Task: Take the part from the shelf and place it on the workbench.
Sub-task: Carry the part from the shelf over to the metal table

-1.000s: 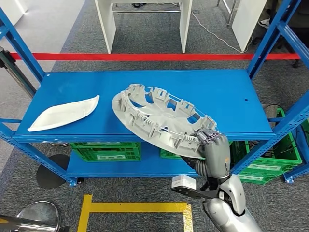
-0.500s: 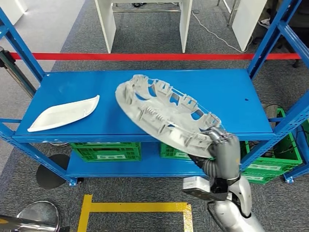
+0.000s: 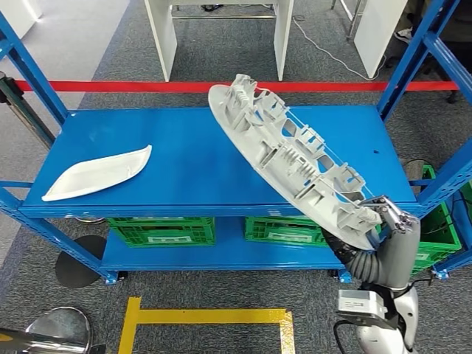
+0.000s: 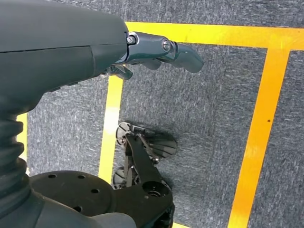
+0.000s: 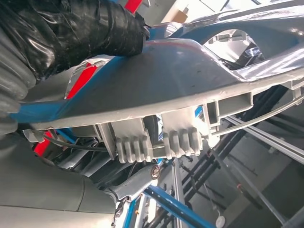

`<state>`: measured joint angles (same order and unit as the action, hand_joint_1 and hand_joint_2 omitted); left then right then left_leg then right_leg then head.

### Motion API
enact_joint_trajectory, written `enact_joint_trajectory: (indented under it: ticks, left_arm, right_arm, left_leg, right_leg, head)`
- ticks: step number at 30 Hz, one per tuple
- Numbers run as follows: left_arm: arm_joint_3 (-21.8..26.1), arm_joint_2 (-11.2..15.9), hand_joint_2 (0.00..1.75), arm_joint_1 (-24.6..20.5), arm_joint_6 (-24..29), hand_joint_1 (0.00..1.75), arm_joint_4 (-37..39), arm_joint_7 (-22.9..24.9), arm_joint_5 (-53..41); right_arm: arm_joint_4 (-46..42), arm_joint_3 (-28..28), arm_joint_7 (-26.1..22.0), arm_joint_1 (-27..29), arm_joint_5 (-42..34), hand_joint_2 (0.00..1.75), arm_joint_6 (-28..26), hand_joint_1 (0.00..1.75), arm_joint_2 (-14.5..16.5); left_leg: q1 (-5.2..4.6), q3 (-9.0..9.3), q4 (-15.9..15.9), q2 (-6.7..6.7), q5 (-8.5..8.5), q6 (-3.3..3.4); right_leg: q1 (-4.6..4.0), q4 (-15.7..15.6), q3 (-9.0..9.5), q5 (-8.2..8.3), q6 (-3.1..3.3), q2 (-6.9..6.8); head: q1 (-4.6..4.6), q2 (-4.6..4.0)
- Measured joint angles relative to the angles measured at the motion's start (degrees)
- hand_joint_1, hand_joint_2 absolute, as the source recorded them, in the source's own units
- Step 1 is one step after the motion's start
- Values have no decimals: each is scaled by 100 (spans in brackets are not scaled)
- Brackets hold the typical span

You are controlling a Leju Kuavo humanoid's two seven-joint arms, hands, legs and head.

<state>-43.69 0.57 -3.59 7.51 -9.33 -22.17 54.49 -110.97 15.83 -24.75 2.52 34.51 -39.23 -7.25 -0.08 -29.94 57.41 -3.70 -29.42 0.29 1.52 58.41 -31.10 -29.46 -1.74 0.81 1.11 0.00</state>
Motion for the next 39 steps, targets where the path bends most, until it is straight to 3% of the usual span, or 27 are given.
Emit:
enact_joint_trajectory:
  ticks: [3, 14, 19, 22, 24, 26, 27, 28, 30, 32, 34, 37, 39]
  left_arm:
    - [2, 0, 0, 1, -13, 0, 0, -36, -9]
    - [2, 16, 0, 2, -240, 0, 0, -285, -56]
    - [6, 25, 0, -9, -254, 0, 0, -344, -7]
    - [8, 14, 0, -29, -240, 0, -2, -354, -1]
    - [9, -1, 0, -38, -235, 0, -2, -355, -2]
    - [10, -7, 0, -40, -234, 0, -1, -354, -2]
    - [10, -9, 0, -39, -232, 0, 0, -352, -3]
    - [10, -14, 0, -39, -228, 0, -1, -349, -4]
    - [10, -31, 0, -41, -216, 0, -2, -328, -9]
    - [10, -50, 0, -49, -199, 0, -2, -287, -22]
    - [10, -61, 0, -63, -170, 0, -1, -246, -48]
    - [8, -78, 0, -77, -126, 0, -2, -175, -120]
    - [2, -101, 0, -94, -115, 0, -2, -128, -187]
  right_arm:
    - [-58, -14, -27, 37, -20, 175, 0, 175, -14]
    - [-472, -130, -444, 363, -882, 175, 170, 175, -170]
    - [-605, -193, -572, 527, -1045, 175, 385, 175, -192]
    - [-688, -234, -594, 587, -1099, 175, 461, 175, -212]
    - [-725, -261, -604, 603, -1119, 175, 485, 175, -233]
    - [-739, -272, -611, 622, -1128, 175, 498, 175, -248]
    - [-743, -279, -612, 640, -1128, 175, 503, 175, -255]
    - [-743, -287, -611, 656, -1129, 175, 508, 175, -263]
    - [-748, -299, -611, 673, -1128, 175, 521, 175, -278]
    - [-762, -305, -614, 680, -1129, 175, 536, 175, -291]
    - [-781, -314, -618, 710, -1129, 175, 551, 175, -298]
    - [-794, -335, -621, 765, -1128, 175, 580, 175, -307]
    - [-803, -345, -629, 802, -1127, 175, 608, 175, -311]
  left_leg:
    - [0, 1, 0, 0, 0, 0]
    - [-7, -5, 19, 0, -8, 10]
    - [-22, -24, 60, 0, -26, 59]
    - [0, 41, -88, 23, 58, 158]
    - [26, 105, -198, 53, 123, 218]
    - [20, 109, -197, 72, 132, 237]
    - [16, 109, -185, 78, 127, 235]
    - [14, 109, -170, 78, 116, 231]
    - [20, 110, -116, 66, 70, 200]
    - [16, 76, -34, 49, 2, 141]
    - [3, 25, 45, 31, -33, 88]
    - [5, -37, 149, 73, -108, 20]
    - [18, -195, 553, 209, -423, -45]
  right_leg:
    - [0, 0, 1, 0, 0, 0]
    - [13, -13, 1, 3, -7, 0]
    - [30, -36, 4, 22, -51, 1]
    - [18, -20, -18, -22, -105, -6]
    - [1, 409, -239, -272, -104, -25]
    - [-6, 1159, -621, -576, -108, -33]
    - [-6, 1425, -767, -623, -115, -34]
    - [-5, 1493, -824, -552, -120, -34]
    - [1, 1007, -635, -139, -119, -33]
    - [-4, 384, -305, 130, -99, 4]
    - [-19, 177, -176, 118, -55, 35]
    - [-9, 140, -209, 104, 46, -8]
    - [5, 119, -237, 133, 113, -65]
  head:
    - [0, 0]
    - [-1, 0]
    - [-3, 0]
    - [6, 0]
    - [24, 0]
    - [28, 0]
    - [26, 0]
    - [27, 0]
    - [29, 0]
    - [29, 1]
    - [26, 1]
    - [19, 0]
    - [-3, 0]
